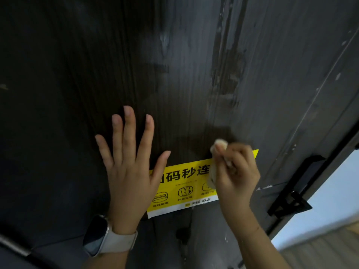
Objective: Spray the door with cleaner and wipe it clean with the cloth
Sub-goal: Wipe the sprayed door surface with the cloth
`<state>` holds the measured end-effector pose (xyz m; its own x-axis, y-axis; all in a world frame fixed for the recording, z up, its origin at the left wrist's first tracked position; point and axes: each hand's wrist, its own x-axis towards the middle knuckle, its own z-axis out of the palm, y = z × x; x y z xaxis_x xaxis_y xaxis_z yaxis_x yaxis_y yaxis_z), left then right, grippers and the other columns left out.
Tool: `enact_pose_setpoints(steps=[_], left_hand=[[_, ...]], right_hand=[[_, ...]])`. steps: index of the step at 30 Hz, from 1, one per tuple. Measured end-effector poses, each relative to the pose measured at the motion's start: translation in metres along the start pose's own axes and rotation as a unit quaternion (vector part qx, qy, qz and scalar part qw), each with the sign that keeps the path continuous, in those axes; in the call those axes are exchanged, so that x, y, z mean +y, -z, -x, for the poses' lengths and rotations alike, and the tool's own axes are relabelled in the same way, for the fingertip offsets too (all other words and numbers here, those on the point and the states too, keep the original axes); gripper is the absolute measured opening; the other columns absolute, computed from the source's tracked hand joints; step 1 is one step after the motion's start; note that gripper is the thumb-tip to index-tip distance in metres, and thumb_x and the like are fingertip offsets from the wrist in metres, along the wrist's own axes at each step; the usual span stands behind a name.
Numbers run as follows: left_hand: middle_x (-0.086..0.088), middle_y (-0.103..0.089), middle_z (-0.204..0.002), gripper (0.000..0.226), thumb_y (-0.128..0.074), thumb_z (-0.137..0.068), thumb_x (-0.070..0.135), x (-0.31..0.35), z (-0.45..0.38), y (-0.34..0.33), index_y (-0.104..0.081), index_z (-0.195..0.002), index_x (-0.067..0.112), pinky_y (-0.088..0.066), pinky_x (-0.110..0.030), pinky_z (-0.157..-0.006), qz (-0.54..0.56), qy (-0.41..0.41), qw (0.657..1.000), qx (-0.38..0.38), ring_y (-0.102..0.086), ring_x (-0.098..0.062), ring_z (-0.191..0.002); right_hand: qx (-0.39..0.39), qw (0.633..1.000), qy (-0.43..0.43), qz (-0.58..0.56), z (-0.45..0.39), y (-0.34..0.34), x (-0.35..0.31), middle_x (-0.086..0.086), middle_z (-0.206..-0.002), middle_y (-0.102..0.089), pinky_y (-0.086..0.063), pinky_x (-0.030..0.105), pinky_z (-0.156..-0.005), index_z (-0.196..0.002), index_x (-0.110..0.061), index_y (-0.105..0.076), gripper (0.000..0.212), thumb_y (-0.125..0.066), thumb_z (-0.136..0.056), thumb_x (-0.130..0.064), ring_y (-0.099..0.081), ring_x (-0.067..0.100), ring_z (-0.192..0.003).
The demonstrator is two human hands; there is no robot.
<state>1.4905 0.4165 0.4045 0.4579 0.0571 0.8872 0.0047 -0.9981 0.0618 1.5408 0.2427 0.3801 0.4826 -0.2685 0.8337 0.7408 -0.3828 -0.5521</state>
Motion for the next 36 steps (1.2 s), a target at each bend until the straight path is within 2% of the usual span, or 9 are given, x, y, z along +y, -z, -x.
enact_pose_setpoints(steps=[5,10,14,19,23,26,30,34,36], left_hand=[[-0.004,0.005,-0.159,0.077,-0.053,-0.095,0.045,0.0,0.0,-0.001,-0.012,-0.155,0.018,0.009,-0.05,-0.119,0.006,0.001,1.0,-0.001,0.011,-0.021,-0.149],[-0.008,0.001,-0.161,0.075,-0.051,-0.096,0.045,0.0,0.0,0.0,-0.014,-0.154,0.017,0.009,-0.05,-0.118,0.01,0.001,1.0,-0.002,0.011,-0.021,-0.149],[-0.011,-0.002,-0.161,0.074,-0.055,-0.096,0.043,0.0,0.0,0.001,-0.018,-0.154,0.015,0.008,-0.05,-0.118,0.015,0.002,1.0,-0.002,0.011,-0.021,-0.149],[-0.013,-0.004,-0.161,0.074,-0.056,-0.094,0.041,-0.001,0.001,0.001,-0.019,-0.153,0.015,0.008,-0.05,-0.119,0.024,-0.001,1.0,0.001,0.009,-0.022,-0.149],[-0.016,-0.006,-0.159,0.074,-0.057,-0.094,0.041,0.0,-0.001,0.002,-0.02,-0.153,0.015,0.008,-0.05,-0.119,0.025,0.005,1.0,-0.002,0.011,-0.02,-0.149],[-0.016,-0.006,-0.159,0.073,-0.056,-0.094,0.041,-0.001,0.0,0.002,-0.022,-0.153,0.015,0.008,-0.05,-0.119,0.029,0.004,1.0,-0.003,0.01,-0.02,-0.149],[-0.015,-0.004,-0.159,0.073,-0.054,-0.095,0.043,-0.001,0.0,0.002,-0.019,-0.153,0.016,0.008,-0.05,-0.119,0.027,0.002,1.0,-0.006,0.011,-0.02,-0.149],[-0.015,-0.003,-0.159,0.074,-0.053,-0.096,0.044,0.0,-0.002,0.002,-0.016,-0.154,0.017,0.009,-0.049,-0.119,0.022,0.005,1.0,-0.01,0.012,-0.019,-0.148],[-0.016,-0.003,-0.159,0.075,-0.054,-0.096,0.044,-0.001,-0.001,0.001,-0.015,-0.154,0.017,0.008,-0.049,-0.119,0.019,0.002,1.0,-0.004,0.013,-0.019,-0.148]], right_hand=[[0.024,0.996,0.082,-0.001,-0.031,-0.014,-0.013,0.01,-0.085,-0.052,-0.042,0.02,-0.075,-0.088,0.008,-0.07,0.007,-0.07,-0.081,0.011,-0.053,0.019,-0.08],[0.007,0.998,0.056,0.006,-0.004,-0.004,0.003,0.011,-0.081,-0.052,-0.043,0.032,-0.066,-0.083,0.007,-0.07,0.006,-0.069,-0.08,0.012,-0.054,0.028,-0.072],[0.042,0.994,0.103,-0.001,-0.033,-0.018,-0.015,0.009,-0.085,-0.051,-0.04,0.021,-0.074,-0.085,0.009,-0.07,0.007,-0.069,-0.081,0.014,-0.051,0.019,-0.078],[0.028,0.997,0.077,0.014,0.005,-0.011,0.005,0.01,-0.084,-0.051,-0.044,0.04,-0.062,-0.085,0.008,-0.07,0.006,-0.069,-0.081,0.011,-0.052,0.03,-0.072],[0.071,0.993,0.088,0.014,-0.03,-0.019,-0.011,0.014,-0.084,-0.054,-0.044,0.028,-0.069,-0.092,0.006,-0.071,0.011,-0.071,-0.081,0.01,-0.053,0.024,-0.075],[0.058,0.993,0.094,0.036,-0.017,-0.022,-0.006,0.015,-0.086,-0.055,-0.043,0.023,-0.076,-0.097,0.007,-0.071,0.013,-0.07,-0.085,0.002,-0.054,0.026,-0.078],[0.026,0.991,0.112,0.066,0.003,-0.007,0.023,0.01,-0.085,-0.057,-0.044,0.025,-0.073,-0.086,0.004,-0.072,0.015,-0.074,-0.085,-0.01,-0.054,0.022,-0.076],[0.098,0.994,0.052,0.003,-0.013,-0.012,0.015,0.013,-0.083,-0.06,-0.047,0.032,-0.074,-0.077,0.008,-0.066,0.014,-0.072,-0.085,-0.001,-0.058,0.019,-0.079],[0.06,0.995,0.079,-0.003,-0.008,-0.014,0.009,0.011,-0.083,-0.06,-0.046,0.027,-0.077,-0.075,0.008,-0.065,0.014,-0.071,-0.084,-0.001,-0.057,0.016,-0.08]])
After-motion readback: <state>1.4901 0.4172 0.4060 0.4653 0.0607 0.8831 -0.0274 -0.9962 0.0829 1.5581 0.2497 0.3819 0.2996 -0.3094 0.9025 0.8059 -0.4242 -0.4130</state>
